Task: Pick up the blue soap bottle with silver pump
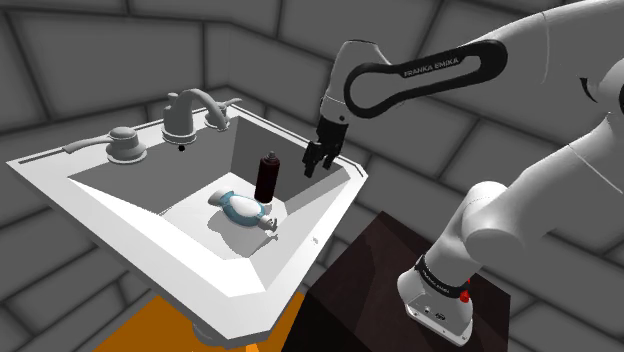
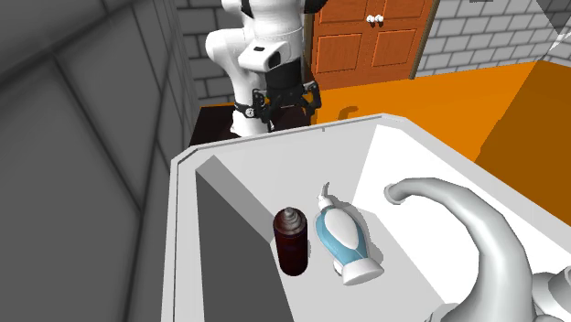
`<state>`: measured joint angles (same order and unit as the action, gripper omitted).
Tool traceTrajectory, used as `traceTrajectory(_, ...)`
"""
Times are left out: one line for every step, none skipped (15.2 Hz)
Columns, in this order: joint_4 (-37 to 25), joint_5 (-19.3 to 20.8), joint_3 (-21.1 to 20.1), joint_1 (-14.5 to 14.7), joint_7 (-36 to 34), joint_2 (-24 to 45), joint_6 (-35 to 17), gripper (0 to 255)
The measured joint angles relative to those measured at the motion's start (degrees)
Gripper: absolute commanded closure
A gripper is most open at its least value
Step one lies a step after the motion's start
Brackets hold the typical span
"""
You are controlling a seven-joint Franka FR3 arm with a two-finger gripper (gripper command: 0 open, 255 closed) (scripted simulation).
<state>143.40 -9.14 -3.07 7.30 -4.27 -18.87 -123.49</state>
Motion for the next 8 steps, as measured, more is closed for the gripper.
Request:
traceTrajectory(-0.2,-0.3,-0.4,0.4,0.1,2.0,-1.7,0)
traceTrajectory(0.1,-0.5,-0.6,0.7,0.5,3.7,-3.6,0)
traceTrajectory(0.0,-0.8,-0.8,0.9,0.9,5.8,-5.5,0)
traceTrajectory(-0.5,-1.0,-1.1,1.3,0.9,7.6,-6.8,0)
traceTrajectory(-1.2,-1.2,-1.5,1.6,1.0,9.9,-8.3,0)
traceTrajectory(-1.9,-1.3,-1.7,1.9,1.3,12.3,-10.0,0)
traceTrajectory(-2.7,-1.4,-2.1,2.3,1.3,14.5,-11.4,0)
traceTrajectory(-3.6,-1.5,-2.3,2.5,1.5,16.5,-12.3,0)
